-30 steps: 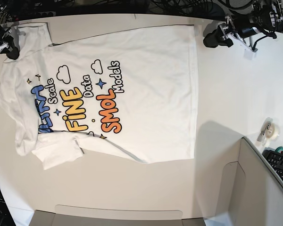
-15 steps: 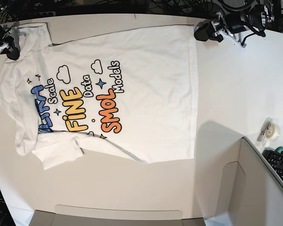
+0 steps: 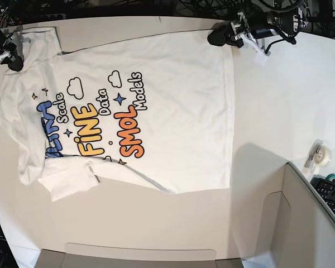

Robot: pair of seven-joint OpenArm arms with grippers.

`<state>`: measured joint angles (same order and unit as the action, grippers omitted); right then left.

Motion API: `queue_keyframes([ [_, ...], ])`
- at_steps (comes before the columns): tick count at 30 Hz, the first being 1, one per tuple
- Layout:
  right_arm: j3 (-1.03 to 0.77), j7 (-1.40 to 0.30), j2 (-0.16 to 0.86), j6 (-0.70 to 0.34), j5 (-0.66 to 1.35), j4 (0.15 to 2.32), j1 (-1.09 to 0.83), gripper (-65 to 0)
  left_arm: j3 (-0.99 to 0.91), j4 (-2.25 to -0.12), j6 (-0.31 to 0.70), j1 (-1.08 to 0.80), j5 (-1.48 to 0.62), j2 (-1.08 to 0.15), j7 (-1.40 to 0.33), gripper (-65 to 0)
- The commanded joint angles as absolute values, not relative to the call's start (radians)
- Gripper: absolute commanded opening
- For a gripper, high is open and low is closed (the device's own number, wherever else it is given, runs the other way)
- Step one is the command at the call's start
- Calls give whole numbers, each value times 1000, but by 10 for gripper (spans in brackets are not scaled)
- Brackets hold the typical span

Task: Layout the t-shirt on the table in an organized manner, then fold the t-shirt properly
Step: 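Grasp the shirt's collar-side edge with both grippers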

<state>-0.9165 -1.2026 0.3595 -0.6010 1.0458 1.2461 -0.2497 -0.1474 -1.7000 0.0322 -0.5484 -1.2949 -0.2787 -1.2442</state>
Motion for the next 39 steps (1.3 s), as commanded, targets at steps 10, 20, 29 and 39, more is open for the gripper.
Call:
queue_keyframes([
  [10,-905,-1274,360,-602,940,1241,-283,-650,-145,-1699,8,-529,-1231,-292,-1265,-650],
  [20,-914,-1273,354,-602,941,1340,-358,-650,-234,-1750,10,-538,-1234,-346,-1204,-650],
  [29,-914,-1273,352,-602,946,1455,-433,-650,-321,-1781,12,-588,-1237,-351,-1205,-650],
  [39,-1003,-1279,294,-604,947,1675,-492,-650,-363,-1863,128,-605,-1234,-349,-1207,-650],
])
